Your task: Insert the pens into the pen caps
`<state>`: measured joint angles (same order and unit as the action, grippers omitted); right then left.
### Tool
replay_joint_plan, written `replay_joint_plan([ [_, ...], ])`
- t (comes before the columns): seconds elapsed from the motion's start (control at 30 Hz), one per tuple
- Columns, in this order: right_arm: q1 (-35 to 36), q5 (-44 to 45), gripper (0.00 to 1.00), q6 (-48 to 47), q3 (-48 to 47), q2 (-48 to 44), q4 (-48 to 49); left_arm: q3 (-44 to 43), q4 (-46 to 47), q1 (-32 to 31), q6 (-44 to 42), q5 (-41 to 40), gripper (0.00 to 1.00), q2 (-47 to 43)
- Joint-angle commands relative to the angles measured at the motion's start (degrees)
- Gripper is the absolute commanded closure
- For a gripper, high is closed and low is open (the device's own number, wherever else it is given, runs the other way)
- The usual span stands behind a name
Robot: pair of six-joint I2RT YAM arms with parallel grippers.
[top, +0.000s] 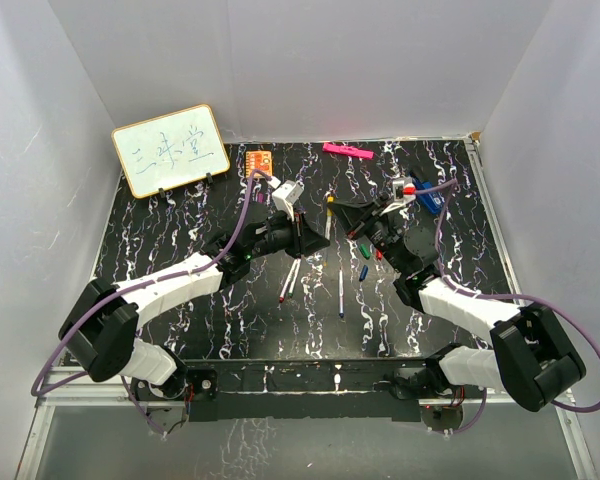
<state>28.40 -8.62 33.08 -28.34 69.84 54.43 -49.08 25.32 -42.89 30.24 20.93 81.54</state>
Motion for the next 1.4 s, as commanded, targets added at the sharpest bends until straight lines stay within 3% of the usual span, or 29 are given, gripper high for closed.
replay_joint_plan([
  [0.0, 0.33, -2.56, 1.0, 0.42, 0.04, 0.63, 0.56, -1.31, 2.91, -0.26, -0.42, -0.93, 1.0, -2.88],
  [0.5, 1.87, -8.44, 1.0, -0.31, -0.5, 2.93, -7.76, -0.06, 6.16, -0.13, -0.05, -9.45, 1.0, -4.85],
  [0.8, 7.28, -1.91, 1.0, -7.4, -3.24, 2.77, -18.54, -0.13, 9.61, 0.04, -1.0, -13.64, 1.0, -5.49],
  [1.37, 9.86, 4.25, 1.0, -10.83, -2.54, 2.85, -26.23, -0.64, 8.61, 1.91, -4.46, -14.8, 1.0, -8.89],
])
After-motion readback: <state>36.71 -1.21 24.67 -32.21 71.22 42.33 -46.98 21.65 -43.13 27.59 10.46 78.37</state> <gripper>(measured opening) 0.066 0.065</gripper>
